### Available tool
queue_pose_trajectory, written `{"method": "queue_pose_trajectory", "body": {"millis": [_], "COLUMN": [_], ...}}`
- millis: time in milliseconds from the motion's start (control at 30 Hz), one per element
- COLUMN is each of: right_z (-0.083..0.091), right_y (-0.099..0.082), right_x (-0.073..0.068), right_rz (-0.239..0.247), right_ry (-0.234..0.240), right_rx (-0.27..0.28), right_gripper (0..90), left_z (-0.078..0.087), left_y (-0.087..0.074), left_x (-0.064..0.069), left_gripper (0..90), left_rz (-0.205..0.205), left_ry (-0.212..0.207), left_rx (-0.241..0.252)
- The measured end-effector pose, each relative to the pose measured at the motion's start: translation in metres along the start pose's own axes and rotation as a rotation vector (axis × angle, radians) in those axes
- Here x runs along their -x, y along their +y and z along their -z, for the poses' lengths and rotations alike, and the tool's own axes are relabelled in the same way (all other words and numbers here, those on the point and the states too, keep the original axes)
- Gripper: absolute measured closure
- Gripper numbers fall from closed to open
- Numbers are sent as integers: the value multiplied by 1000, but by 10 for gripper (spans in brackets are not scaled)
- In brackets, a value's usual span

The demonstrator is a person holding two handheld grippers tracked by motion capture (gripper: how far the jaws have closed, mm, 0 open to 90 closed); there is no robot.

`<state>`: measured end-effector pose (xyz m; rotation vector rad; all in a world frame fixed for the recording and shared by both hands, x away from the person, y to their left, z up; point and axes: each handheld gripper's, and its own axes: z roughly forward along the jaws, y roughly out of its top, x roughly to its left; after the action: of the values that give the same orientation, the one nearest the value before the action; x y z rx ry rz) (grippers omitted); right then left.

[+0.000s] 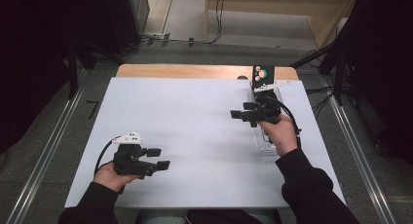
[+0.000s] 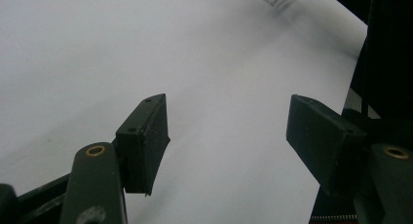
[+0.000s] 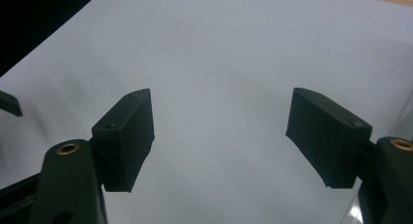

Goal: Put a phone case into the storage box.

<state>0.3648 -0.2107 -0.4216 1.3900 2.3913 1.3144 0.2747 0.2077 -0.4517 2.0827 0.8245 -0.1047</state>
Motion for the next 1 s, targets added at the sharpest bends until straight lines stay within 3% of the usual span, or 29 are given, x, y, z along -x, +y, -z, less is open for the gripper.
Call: {"method": "queue_pose_trajectory", "body": {"millis": [133, 533, 733, 1000], "right_z": [5, 17, 25, 31], "right_y": [-12, -54, -73, -97], "right_x": [-10, -35, -36, -37], "right_rz": [4, 84, 79, 122], "right_ry": [33, 88, 119, 112], "right_rx": [3, -51, -57, -115], "right_gripper": [238, 237, 235, 231], "left_z": [1, 4, 3, 4], "left_y": [0, -3, -3, -7], "left_x": [0, -1, 2, 5], "left_gripper": [317, 317, 316, 317], "left_rz": [-1, 0, 3, -4], "left_ry": [8, 9, 1, -3], "left_rx": [-1, 6, 1, 3]}}
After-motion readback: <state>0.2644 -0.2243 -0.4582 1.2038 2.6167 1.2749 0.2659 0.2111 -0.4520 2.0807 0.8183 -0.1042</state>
